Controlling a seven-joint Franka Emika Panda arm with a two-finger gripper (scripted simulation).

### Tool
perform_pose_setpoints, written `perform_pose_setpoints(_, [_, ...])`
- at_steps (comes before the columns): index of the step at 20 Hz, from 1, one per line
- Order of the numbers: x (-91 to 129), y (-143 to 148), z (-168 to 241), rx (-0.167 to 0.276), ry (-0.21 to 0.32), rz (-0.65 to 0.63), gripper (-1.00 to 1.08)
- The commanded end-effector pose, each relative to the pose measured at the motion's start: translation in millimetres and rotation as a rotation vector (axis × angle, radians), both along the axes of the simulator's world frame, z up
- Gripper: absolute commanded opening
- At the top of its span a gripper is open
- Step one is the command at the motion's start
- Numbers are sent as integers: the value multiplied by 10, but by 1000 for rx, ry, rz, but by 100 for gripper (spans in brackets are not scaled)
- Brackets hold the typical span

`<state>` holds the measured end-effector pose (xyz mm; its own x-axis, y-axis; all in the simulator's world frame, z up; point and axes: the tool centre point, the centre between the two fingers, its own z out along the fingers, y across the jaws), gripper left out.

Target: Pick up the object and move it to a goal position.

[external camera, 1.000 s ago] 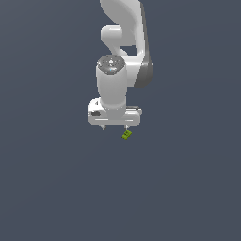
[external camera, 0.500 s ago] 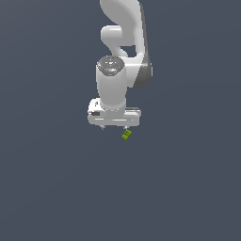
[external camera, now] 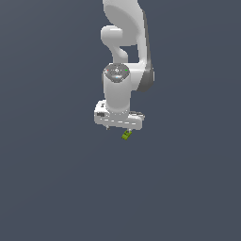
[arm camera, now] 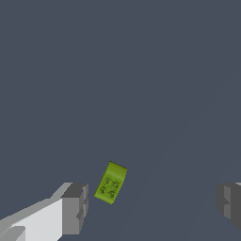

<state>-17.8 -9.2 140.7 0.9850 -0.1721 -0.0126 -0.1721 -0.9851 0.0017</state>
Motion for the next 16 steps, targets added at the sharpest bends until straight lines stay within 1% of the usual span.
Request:
perform_pose_setpoints(1, [-49,64,-98,1,-1,-48,100])
perform_pose_setpoints(10, [-287,302,-485,1,-6,-255,100])
perform_pose_setpoints(16, [-421,401,-661,-1,-10,-358,100])
